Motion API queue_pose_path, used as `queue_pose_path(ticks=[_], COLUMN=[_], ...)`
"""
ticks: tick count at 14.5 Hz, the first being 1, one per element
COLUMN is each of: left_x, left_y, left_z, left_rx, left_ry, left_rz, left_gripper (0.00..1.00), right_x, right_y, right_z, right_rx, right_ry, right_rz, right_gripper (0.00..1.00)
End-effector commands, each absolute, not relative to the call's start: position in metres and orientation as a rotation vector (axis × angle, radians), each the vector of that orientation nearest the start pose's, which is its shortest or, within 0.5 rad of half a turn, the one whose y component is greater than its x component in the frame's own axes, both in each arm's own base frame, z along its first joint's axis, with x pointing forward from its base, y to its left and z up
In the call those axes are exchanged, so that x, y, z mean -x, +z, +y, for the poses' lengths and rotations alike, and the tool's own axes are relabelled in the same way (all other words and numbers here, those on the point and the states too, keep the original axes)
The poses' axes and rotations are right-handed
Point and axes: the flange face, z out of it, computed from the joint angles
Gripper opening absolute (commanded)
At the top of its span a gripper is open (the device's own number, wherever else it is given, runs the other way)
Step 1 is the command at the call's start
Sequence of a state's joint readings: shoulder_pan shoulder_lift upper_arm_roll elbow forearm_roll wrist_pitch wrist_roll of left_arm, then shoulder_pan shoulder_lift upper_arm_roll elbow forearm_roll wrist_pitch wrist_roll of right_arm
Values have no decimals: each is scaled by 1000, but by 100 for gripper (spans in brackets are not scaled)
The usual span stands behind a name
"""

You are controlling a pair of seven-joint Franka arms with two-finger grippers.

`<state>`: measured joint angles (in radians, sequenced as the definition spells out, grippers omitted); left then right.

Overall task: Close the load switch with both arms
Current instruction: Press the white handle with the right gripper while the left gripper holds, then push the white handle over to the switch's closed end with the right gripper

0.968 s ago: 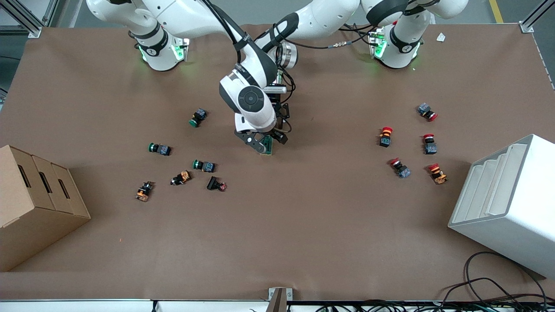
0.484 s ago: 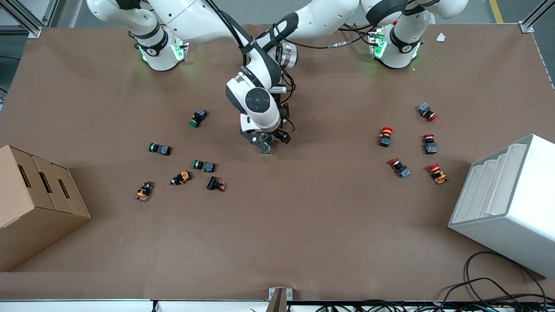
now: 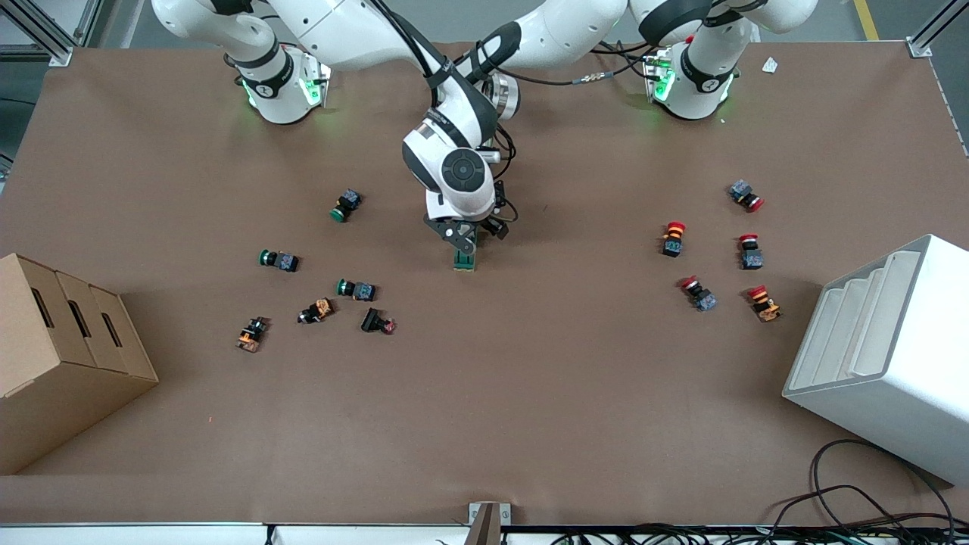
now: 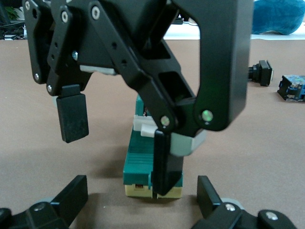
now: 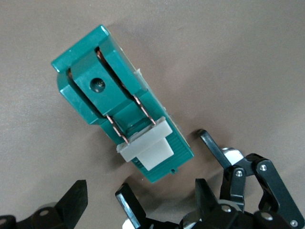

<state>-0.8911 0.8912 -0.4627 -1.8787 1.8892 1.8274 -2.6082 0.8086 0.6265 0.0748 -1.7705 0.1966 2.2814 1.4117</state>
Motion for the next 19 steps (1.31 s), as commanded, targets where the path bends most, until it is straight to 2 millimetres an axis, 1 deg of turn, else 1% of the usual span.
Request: queue_pose_path(ticks=[1, 5, 6, 7, 8, 11, 15, 16, 19], left_x=[-193, -196, -195, -194, -194, -191, -192, -193, -195], left_y=[32, 30, 28, 27, 27, 27, 28, 28, 30], left_z=[-554, -553, -552, -551, -551, -551, -552, -552, -553], left_rx=[2754, 2729, 2729, 2729, 2730, 2732, 2730, 2730, 2730], left_ry=[-1616, -1595, -1589, -1586, -1587, -1586, -1587, -1589, -1591], left_rz=[34, 79, 76, 77, 77, 83, 82, 81, 74], left_gripper=[100, 100, 100, 100, 100, 100, 100, 100, 100], right_x=[-417, -428, -433, -443, -448, -457, -474, -480, -491], right_y=[204, 206, 204, 206, 208, 214, 228, 232, 244], right_z=[502, 503, 500, 495, 493, 489, 488, 485, 486], right_rx=[2931, 2875, 2865, 2849, 2841, 2842, 2808, 2795, 2786], right_ry=[340, 278, 266, 256, 253, 241, 224, 218, 219], right_rz=[1085, 1074, 1073, 1088, 1095, 1057, 1071, 1081, 1084], right_gripper=[100, 100, 100, 100, 100, 100, 100, 100, 100])
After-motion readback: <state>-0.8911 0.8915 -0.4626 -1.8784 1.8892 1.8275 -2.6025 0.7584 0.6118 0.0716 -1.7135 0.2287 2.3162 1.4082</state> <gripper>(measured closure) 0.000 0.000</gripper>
